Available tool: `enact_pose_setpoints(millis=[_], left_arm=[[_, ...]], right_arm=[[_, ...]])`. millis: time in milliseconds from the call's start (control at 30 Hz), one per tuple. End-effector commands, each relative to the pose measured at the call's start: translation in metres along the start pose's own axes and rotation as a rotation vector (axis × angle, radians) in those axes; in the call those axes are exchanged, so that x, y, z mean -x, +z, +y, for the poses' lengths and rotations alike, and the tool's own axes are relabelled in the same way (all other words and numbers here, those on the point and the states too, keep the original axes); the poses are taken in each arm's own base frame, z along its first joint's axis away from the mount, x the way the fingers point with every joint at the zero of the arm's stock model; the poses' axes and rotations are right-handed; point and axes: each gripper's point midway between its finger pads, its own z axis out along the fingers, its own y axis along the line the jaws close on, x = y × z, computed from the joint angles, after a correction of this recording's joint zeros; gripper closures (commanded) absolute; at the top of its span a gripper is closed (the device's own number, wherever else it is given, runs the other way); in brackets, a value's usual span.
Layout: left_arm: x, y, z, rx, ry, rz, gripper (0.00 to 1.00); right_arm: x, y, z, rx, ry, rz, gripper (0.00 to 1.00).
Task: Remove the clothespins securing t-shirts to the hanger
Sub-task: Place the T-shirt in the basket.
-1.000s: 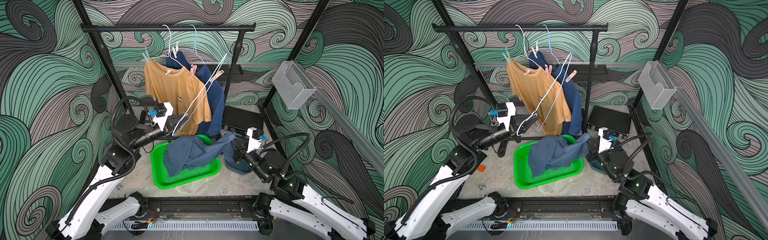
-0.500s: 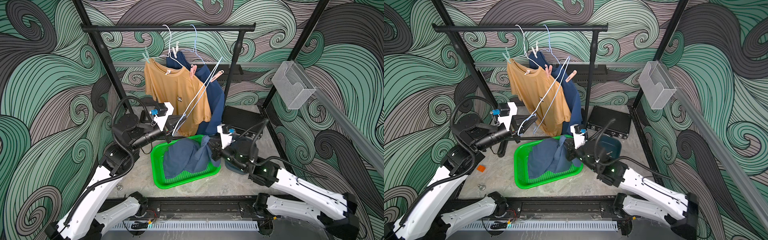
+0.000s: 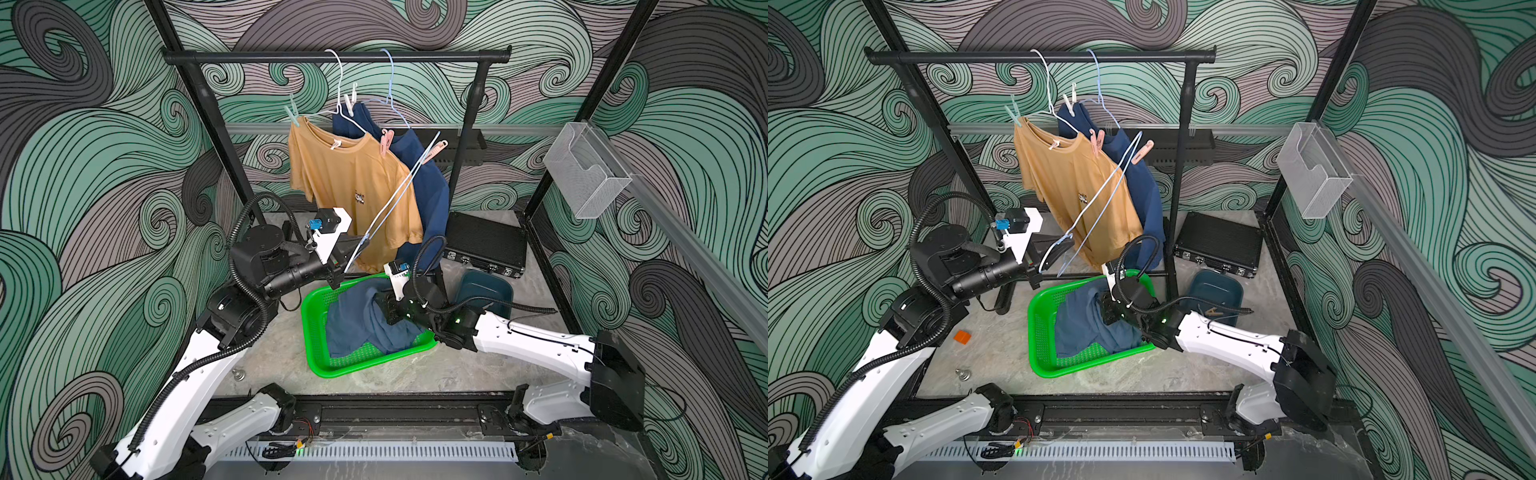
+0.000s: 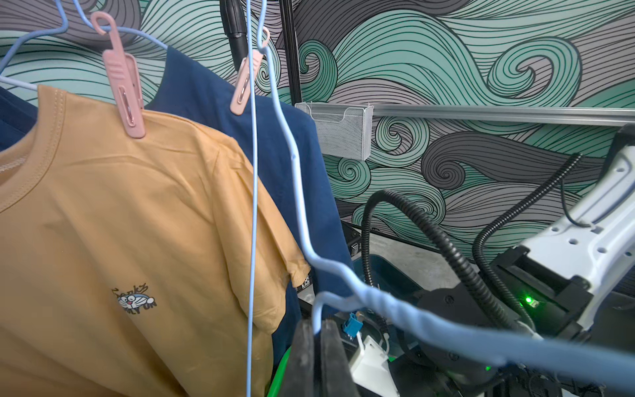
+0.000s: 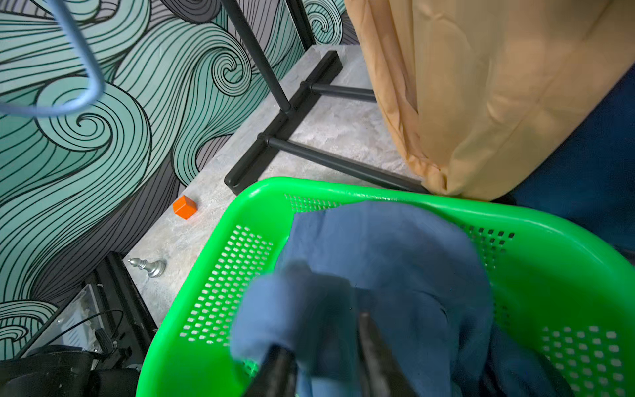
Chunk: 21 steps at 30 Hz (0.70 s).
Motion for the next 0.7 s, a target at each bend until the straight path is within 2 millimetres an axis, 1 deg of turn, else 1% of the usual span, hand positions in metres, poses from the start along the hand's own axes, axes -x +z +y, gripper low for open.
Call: enact_pose_setpoints(millis=[0, 67, 133, 300, 367, 400, 467, 533, 600, 667], left_arm=[[0.008, -0.006, 0.002, 0.009, 0.026, -0.003, 1.00], [0.002, -0.006, -0.001, -0.009, 0.035, 0.021, 1.00], [-0.003, -0.007, -0.007, -0.047, 0.052, 0.055, 1.00], [-0.016, -0.009, -0.019, -0.123, 0.072, 0.122, 1.00], [-0.019, -0.011, -0.023, -0.140, 0.081, 0.125, 1.00], [-0.018, -0.013, -0.025, -0.142, 0.086, 0.115, 1.00], [-0.020, -0.019, -0.031, -0.162, 0.107, 0.099, 1.00], [-0.029, -0.025, -0.038, -0.191, 0.131, 0.117, 1.00], [-0.046, -0.029, -0.047, -0.242, 0.144, 0.174, 1.00], [-0.062, -0.031, -0.057, -0.305, 0.143, 0.224, 1.00]], right_arm=[[-0.001, -0.015, 0.002, 0.015, 0.013, 0.011, 0.20], [0.002, -0.032, -0.002, 0.016, 0.001, -0.020, 0.16], [0.007, -0.057, -0.008, 0.005, -0.033, -0.051, 0.13], [0.015, -0.134, -0.036, -0.078, -0.134, -0.126, 0.10], [0.021, -0.161, -0.047, -0.113, -0.166, -0.177, 0.09], [0.020, -0.173, -0.053, -0.133, -0.196, -0.185, 0.09], [0.025, -0.195, -0.060, -0.160, -0.276, -0.220, 0.09], [0.033, -0.216, -0.069, -0.216, -0.374, -0.247, 0.06], [0.041, -0.235, -0.077, -0.275, -0.490, -0.256, 0.05], [0.047, -0.247, -0.078, -0.297, -0.600, -0.249, 0.04]])
